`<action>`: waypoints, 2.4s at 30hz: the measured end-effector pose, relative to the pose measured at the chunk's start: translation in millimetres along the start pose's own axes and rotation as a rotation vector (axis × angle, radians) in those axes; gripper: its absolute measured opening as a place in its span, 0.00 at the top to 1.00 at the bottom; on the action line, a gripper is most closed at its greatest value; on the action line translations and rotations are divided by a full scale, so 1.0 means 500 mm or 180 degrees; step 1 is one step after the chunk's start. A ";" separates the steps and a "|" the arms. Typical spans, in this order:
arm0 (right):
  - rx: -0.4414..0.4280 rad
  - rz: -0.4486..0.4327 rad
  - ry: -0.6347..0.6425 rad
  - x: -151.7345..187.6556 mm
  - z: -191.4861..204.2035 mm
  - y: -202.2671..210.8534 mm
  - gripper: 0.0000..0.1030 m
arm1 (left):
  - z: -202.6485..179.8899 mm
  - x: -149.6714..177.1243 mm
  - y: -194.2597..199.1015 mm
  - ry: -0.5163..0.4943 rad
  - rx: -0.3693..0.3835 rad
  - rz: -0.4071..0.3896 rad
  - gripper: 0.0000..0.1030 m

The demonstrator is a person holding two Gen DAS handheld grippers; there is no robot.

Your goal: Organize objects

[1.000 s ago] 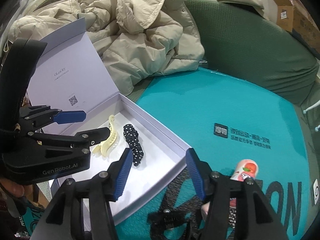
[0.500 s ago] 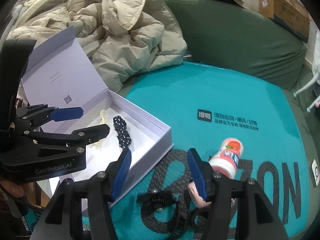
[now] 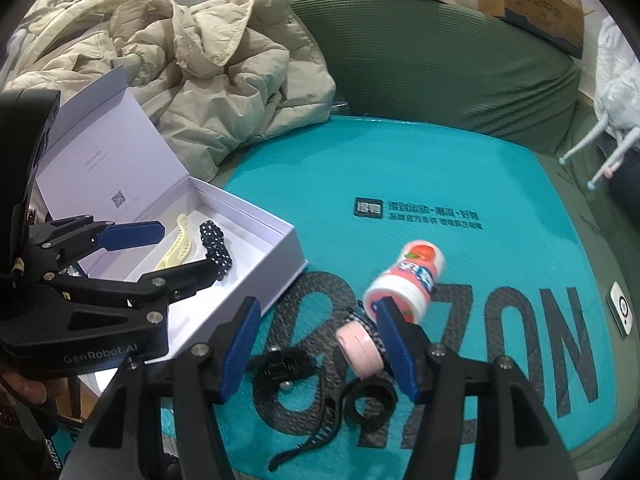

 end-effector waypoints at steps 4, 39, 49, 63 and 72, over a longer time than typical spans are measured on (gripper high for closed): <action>0.0039 0.0002 -0.0055 0.013 -0.019 0.009 0.40 | -0.029 -0.005 -0.002 -0.0083 0.0058 -0.0004 0.35; -0.0005 0.0448 -0.0382 0.169 -0.076 -0.007 0.40 | -0.130 0.052 -0.041 -0.0337 0.0383 0.0203 0.35; -0.0072 0.0635 -0.0469 0.195 -0.070 -0.048 0.42 | -0.143 0.053 -0.057 -0.0402 0.0451 0.0238 0.36; -0.0166 0.0710 -0.0608 0.209 -0.098 -0.062 0.68 | -0.181 0.067 -0.084 -0.0500 0.0622 0.0347 0.42; -0.0128 0.0700 -0.0658 0.214 -0.117 -0.049 0.68 | -0.191 0.079 -0.111 -0.0500 0.0673 0.0420 0.52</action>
Point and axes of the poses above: each gripper's, at about its wrist camera, not at the fingertips, and y roughly against the way its jaws point, z to its left, x to its underside, the point moved 8 cm from there along -y, roughly the way its jaws point, and after that the axes turned 9 degrees about -y, right-handed, at the moved point
